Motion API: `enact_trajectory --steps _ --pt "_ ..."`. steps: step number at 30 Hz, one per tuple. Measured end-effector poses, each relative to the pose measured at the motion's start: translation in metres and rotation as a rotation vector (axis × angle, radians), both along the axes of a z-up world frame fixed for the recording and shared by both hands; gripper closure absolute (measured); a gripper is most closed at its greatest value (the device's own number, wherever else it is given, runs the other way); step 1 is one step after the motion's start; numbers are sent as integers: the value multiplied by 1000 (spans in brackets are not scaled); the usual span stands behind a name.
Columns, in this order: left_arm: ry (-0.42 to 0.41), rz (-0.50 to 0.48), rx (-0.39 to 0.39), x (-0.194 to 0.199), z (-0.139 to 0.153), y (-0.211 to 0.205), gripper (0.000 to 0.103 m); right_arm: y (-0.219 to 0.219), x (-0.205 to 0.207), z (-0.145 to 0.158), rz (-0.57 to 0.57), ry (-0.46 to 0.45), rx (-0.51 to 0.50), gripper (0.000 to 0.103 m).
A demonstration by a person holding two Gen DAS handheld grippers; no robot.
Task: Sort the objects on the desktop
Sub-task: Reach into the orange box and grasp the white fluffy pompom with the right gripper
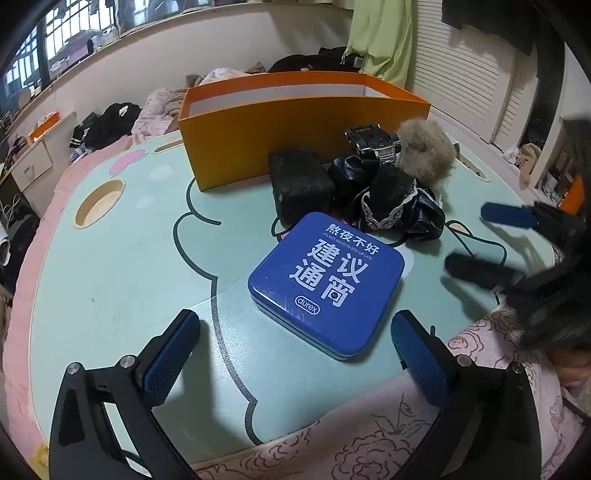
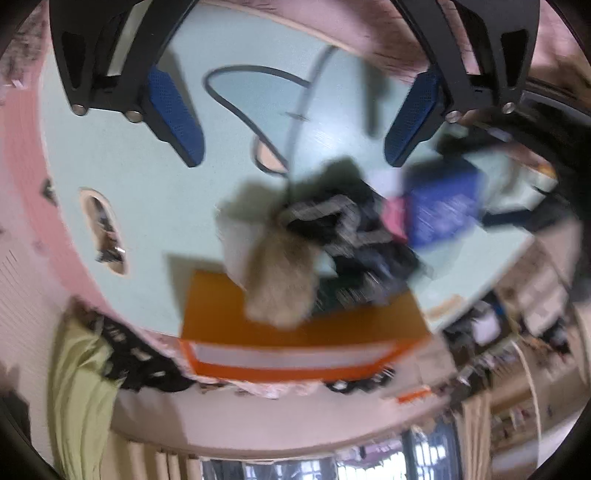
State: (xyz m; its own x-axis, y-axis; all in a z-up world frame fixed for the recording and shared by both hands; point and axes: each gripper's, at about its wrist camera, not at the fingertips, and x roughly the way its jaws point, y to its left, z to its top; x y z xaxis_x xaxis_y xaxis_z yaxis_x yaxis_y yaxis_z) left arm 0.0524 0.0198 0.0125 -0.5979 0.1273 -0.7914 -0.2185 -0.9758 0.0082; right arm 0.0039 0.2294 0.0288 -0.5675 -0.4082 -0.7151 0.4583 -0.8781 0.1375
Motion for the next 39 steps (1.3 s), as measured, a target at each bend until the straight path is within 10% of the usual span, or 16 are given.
enact_trajectory --steps 5,8,13,21,24,39 --pt "0 0 0 0 -1 0 0 -13 -31 71 106 -13 -164 19" --pt "1 -1 0 0 -1 -1 0 -45 -84 95 194 -197 -289 39" --pt "2 0 5 0 -1 -2 0 -111 -170 64 172 -450 -244 59" --pt "5 1 10 0 -1 -2 0 -148 -203 10 124 -568 -79 65" --pt "4 3 14 -1 -1 -2 0 -138 -205 7 120 -594 -141 82" --pt "7 4 12 -1 0 -1 0 -48 -121 95 124 -223 -284 92"
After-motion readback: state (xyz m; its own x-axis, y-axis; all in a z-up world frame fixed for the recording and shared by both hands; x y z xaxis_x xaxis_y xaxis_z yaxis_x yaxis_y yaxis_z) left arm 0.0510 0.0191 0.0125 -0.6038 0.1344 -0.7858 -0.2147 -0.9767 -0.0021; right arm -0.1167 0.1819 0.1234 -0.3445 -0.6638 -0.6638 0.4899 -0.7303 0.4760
